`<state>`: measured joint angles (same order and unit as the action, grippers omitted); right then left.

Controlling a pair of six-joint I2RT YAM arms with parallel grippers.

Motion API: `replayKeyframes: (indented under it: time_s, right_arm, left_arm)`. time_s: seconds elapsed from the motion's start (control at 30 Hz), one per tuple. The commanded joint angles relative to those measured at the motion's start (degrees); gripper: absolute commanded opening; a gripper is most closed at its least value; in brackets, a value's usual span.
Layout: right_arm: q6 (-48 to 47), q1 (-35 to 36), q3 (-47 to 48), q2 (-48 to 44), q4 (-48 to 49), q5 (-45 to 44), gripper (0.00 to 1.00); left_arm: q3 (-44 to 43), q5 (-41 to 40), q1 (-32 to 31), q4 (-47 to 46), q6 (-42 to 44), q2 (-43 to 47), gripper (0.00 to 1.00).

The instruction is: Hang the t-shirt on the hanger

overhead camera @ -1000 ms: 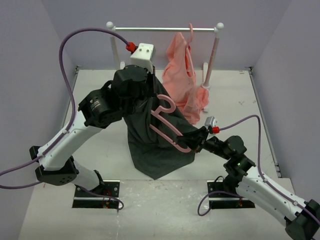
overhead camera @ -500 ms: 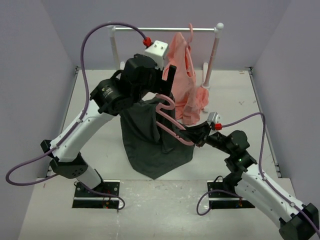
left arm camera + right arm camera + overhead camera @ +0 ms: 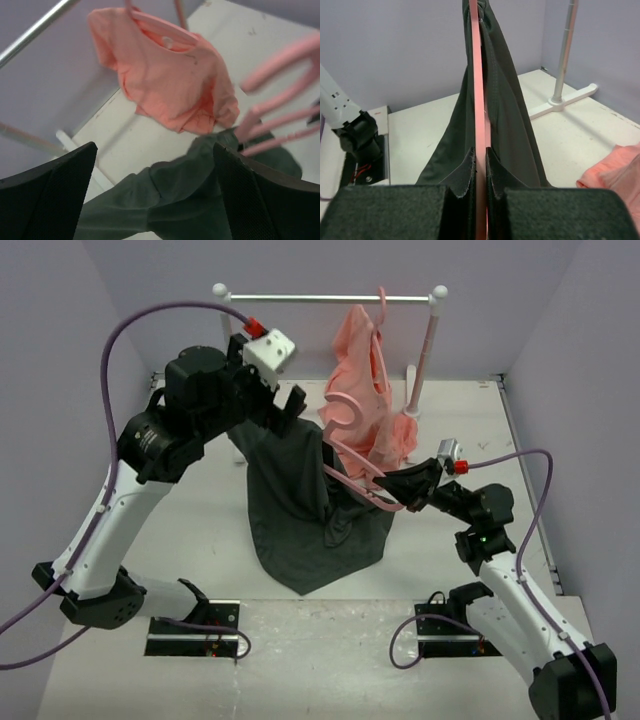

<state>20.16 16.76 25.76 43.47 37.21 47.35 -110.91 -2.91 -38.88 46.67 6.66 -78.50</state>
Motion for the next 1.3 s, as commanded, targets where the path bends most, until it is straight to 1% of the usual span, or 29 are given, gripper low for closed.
replayKeyframes:
  time_s: [0.0, 0.03, 0.13, 0.23, 0.27, 0.3, 0.33, 0.37, 0.4, 0.43, 0.47, 0.5, 0.53, 0.57, 0.6, 0.7, 0.8, 0.83, 0.87, 0.9, 0.93, 0.97, 1.0, 1.07, 1.1, 1.13, 1.17, 1.23, 1.27]
  right_arm:
    - [4.67, -6.02, 6.79, 2.71, 7.03, 13.53, 0.00]
    - [4.99, -6.50, 7.89, 3.44, 7.09, 14.52, 0.00]
    - [4.42, -9.40, 10.95, 4.88, 7.09, 21.36, 0.00]
    - [3.46, -9.75, 13.08, 5.68, 6.99, 25.99, 0.00]
    - [2.78, -9.86, 13.60, 5.86, 6.94, 26.86, 0.00]
    - [2.52, -10.02, 14.01, 6.03, 6.92, 27.18, 0.00]
    - [2.30, -10.25, 14.36, 6.26, 6.92, 28.39, 0.00]
    - [2.12, -10.77, 14.71, 6.68, 6.86, 29.59, 0.00]
    - [2.04, -11.47, 15.20, 7.16, 6.83, 30.64, 0.00]
    - [1.93, -12.11, 15.63, 7.54, 6.83, 31.67, 0.00]
    - [1.73, -12.60, 15.64, 7.72, 6.85, 32.01, 0.00]
    - [1.69, -13.19, 15.64, 7.88, 6.91, 31.95, 0.00]
    - [1.51, -13.37, 15.64, 8.00, 6.92, 31.59, 0.00]
    - [1.42, -13.50, 15.81, 8.36, 6.92, 31.16, 0.00]
    - [1.39, -13.60, 16.00, 8.76, 6.92, 30.66, 0.00]
    - [2.29, -13.62, 16.29, 8.94, 7.07, 28.63, 0.00]
    - [4.09, -13.60, 15.82, 8.01, 7.00, 23.08, 0.00]
    - [5.32, -13.68, 15.75, 7.63, 6.99, 22.57, 0.06]
    - [7.56, -13.69, 14.82, 6.90, 6.79, 16.25, 0.51]
    - [9.25, -13.69, 14.59, 6.26, 6.74, 14.64, 0.85]
    - [11.74, -13.92, 13.94, 4.69, 2.99, 9.69, 0.97]
    - [14.45, -14.20, 13.51, 3.06, -1.95, 2.08, 0.99]
    - [16.23, -14.25, 13.39, 1.27, -6.88, -4.09, 0.99]
    - [17.89, -14.30, 13.27, -5.53, -19.35, -14.48, 0.99]
    - [18.11, -14.30, 12.50, -6.84, -23.76, -16.43, 0.99]
    - [19.21, -14.24, 11.65, -8.02, -25.61, -17.26, 0.99]
    - [22.53, -13.61, 9.76, -8.49, -24.35, -16.40, 0.99]
    - [29.59, -11.44, 5.28, -7.94, -18.90, -14.11, 0.99]
    - [31.01, -8.84, 3.73, -6.21, -15.74, -14.56, 0.98]
  left_arm:
    - [14.37, 26.18, -0.32, -5.26, 28.60, 7.99, 1.00]
    - [14.21, 26.77, -0.32, -4.59, 29.56, 7.95, 1.00]
    - [10.67, 30.16, -0.27, 2.80, 30.98, 5.38, 0.97]
    - [8.91, 28.79, -0.24, 5.17, 30.65, 2.76, 0.92]
    - [9.13, 27.93, -0.30, 5.05, 30.36, 2.30, 0.87]
    - [9.33, 27.17, -0.32, 4.96, 29.92, 1.96, 0.84]
    - [9.39, 26.52, -0.32, 4.87, 29.45, 1.64, 0.78]
    - [9.66, 26.23, -0.32, 4.78, 29.18, 1.46, 0.74]
    - [10.14, 25.93, -0.28, 4.55, 28.92, 1.46, 0.74]
    - [10.55, 25.61, -0.25, 4.37, 28.70, 1.53, 0.71]
    - [10.68, 25.80, -0.32, 4.65, 28.82, 1.62, 0.57]
    - [10.95, 26.35, -0.32, 4.91, 29.00, 1.73, 0.37]
    - [11.25, 26.72, -0.32, 4.85, 28.88, 1.97, 0.11]
    - [11.66, 27.56, -0.32, 4.84, 28.68, 2.37, 0.02]
    - [12.10, 28.53, -0.32, 4.85, 28.56, 2.79, 0.00]
    - [14.74, 31.27, -0.26, 3.85, 29.25, 4.56, 0.00]
    - [18.25, 31.61, -0.23, 0.62, 28.68, 6.01, 0.00]
    - [19.40, 30.98, -0.23, -0.97, 28.49, 6.40, 0.00]
    - [21.58, 29.06, -0.23, -5.72, 26.19, 7.19, 0.00]
    - [23.38, 26.68, -0.23, -6.93, 25.60, 7.85, 0.00]
    - [26.09, 21.11, -0.23, -10.99, 21.43, 8.95, 0.00]
    - [28.16, 16.46, -0.23, -16.02, 18.28, 9.80, 0.00]
    - [29.36, 13.22, -0.23, -18.83, 16.70, 10.35, 0.00]
    - [30.74, 6.39, -0.23, -20.81, 13.06, 11.17, 0.00]
    - [30.54, 6.35, -0.23, -19.99, 12.20, 11.18, 0.00]
    - [30.03, 6.20, -0.23, -19.51, 11.32, 11.18, 0.00]
    - [29.60, 6.13, -0.23, -19.15, 10.22, 11.15, 0.00]
    - [29.01, 6.82, -0.23, -18.44, 8.05, 11.09, 0.00]
    - [28.87, 8.12, -0.23, -18.21, 7.24, 11.11, 0.00]
